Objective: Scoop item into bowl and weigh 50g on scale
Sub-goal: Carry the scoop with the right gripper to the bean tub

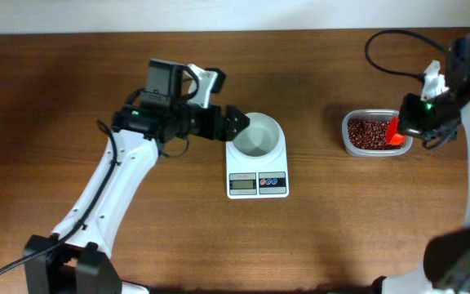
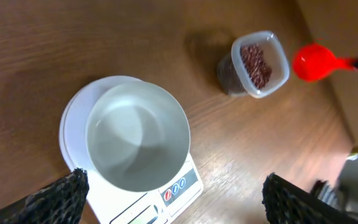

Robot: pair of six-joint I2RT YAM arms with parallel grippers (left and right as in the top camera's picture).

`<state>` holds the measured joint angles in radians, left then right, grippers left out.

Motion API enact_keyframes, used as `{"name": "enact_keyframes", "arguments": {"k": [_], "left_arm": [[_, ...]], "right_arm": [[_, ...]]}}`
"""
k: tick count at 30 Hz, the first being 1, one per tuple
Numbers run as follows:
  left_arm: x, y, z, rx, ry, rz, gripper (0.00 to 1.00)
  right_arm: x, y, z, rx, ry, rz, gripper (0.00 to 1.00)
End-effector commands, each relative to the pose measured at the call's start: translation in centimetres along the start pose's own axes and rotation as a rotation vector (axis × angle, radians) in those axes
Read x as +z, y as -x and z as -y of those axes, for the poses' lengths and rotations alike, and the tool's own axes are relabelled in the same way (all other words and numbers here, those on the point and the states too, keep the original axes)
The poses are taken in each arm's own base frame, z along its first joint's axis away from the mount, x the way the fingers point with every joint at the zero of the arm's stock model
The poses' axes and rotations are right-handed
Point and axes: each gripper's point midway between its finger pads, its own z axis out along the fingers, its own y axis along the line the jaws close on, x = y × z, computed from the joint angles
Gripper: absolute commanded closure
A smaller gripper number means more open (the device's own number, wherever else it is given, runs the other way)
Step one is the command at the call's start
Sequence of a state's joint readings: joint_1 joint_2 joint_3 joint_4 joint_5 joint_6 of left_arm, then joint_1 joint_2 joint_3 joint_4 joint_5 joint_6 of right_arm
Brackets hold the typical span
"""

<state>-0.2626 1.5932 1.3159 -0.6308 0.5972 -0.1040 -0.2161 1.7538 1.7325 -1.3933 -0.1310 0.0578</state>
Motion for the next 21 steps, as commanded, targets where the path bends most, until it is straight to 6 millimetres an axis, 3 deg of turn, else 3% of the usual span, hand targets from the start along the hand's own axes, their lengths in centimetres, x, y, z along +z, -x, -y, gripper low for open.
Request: {"name": "enact_keyframes", "arguments": {"k": [1,5,13,18,21], "left_arm": [[0.7,-0.2,0.7,0.096,0.069,-0.012,0.06],[1.5,-0.7,1.3,0.130,0.111,-0.029,0.04],[1.9,-1.1,1.9,0.146,0.120,-0.043,0.04],[1.9,-1.2,1.9,0.144,0.121,-0.046,0.04],[1.9,-1.2,1.9,0.144,0.121,-0.046,0.04]], "right_arm": [[3.6,1.4,1.2,-0.059,-0.016,-0.060,0.96],[6.2,2.0,1.5,-0.072,-0.015,-0.099,0.96],[8.4,2.9,1.7,-0.085,-0.014,-0.102,0.96],[8.6,3.9,1.7,-0.092,-0.014,-0.067,0.75],[8.6,4.0,1.7,-0.092,-0.014,-0.062,0.52]]}}
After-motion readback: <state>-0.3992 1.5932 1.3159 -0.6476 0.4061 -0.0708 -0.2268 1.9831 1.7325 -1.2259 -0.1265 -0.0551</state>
